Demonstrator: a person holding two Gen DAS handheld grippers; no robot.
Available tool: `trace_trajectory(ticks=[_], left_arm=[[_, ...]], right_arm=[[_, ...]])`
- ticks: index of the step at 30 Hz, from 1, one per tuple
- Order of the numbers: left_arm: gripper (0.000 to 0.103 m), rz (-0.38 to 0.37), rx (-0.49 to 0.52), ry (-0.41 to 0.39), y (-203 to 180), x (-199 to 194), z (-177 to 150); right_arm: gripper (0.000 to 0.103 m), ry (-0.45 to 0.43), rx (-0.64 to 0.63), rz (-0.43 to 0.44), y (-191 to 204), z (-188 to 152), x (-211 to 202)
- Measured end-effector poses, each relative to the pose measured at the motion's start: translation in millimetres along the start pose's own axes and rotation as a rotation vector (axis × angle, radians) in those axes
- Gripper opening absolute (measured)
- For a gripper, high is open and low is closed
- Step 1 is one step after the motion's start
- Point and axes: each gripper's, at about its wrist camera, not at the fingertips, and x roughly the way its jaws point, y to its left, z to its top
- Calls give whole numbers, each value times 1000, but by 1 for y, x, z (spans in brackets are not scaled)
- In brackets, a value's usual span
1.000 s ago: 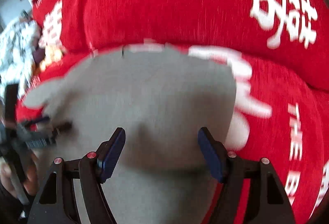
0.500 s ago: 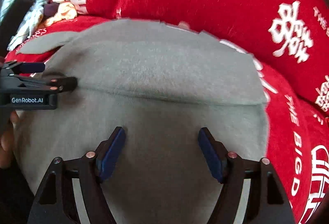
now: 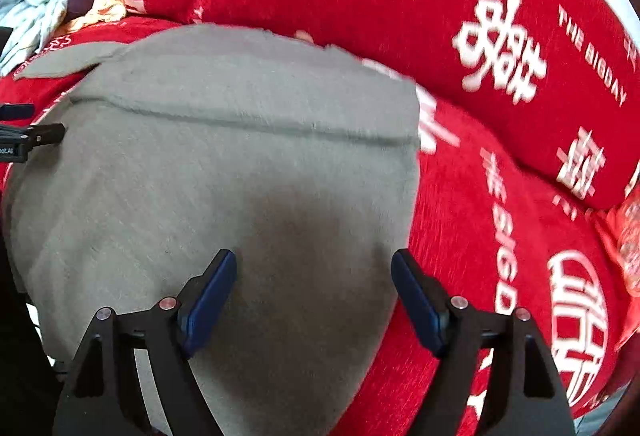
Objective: Fold small clothes
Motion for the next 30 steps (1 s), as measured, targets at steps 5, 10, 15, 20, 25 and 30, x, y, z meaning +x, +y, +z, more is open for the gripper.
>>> trace_trajectory(ticks=[5,10,15,20,25,30], left_arm=[[103,69,-291,36,93,19,6],[103,175,-612,10,196,33,10],[103,253,-837,-1,269,63,33],[103,421,-895,114,297,98,72],[103,456,-959,109,316,109,85],[75,454,-919,6,323,103,85]], right_arm=[[82,-19,-19,34,26,22,4],[82,-5,-56,85,58,35,14],[82,18,-104,109,89,45,21],[82,37,-162,104,112,56,23],[82,52,-190,94,127,67,26],[82,44,-227,114,143,80,29]])
